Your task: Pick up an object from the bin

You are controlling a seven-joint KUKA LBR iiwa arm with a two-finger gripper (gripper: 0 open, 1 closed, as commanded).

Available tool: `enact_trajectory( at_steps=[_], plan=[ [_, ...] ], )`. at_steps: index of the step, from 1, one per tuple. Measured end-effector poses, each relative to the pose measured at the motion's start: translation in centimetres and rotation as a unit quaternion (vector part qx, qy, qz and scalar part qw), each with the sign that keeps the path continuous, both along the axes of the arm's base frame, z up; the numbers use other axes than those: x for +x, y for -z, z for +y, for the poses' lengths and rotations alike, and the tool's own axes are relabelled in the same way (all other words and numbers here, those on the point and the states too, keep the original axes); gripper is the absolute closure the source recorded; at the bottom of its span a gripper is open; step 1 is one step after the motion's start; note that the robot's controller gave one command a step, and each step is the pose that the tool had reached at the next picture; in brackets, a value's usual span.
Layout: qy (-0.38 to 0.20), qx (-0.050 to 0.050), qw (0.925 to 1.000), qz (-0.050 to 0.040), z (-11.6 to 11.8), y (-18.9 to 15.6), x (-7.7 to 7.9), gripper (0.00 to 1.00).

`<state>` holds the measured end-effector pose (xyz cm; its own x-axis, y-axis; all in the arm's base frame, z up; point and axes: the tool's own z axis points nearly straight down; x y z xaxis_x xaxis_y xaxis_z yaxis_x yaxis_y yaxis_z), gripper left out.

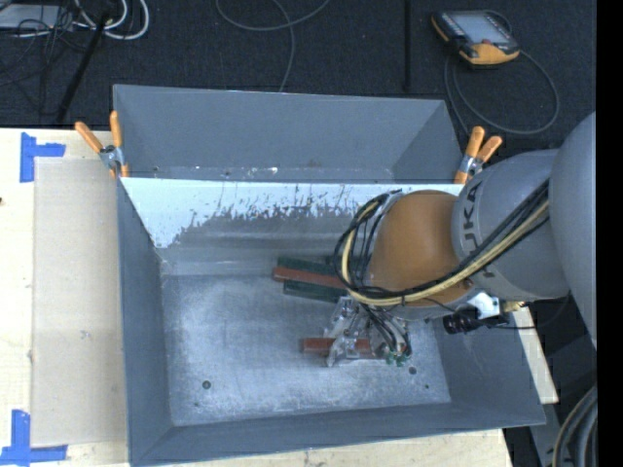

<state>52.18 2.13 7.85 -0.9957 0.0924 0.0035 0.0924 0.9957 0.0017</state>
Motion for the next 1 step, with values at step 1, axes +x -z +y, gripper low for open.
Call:
enact_trajectory(
  at_steps=[1],
  plan=[
    [-0.032,-0.001,0.9995,-0.0022,-0.34,-13.95,0.03,1.0]
  ],
)
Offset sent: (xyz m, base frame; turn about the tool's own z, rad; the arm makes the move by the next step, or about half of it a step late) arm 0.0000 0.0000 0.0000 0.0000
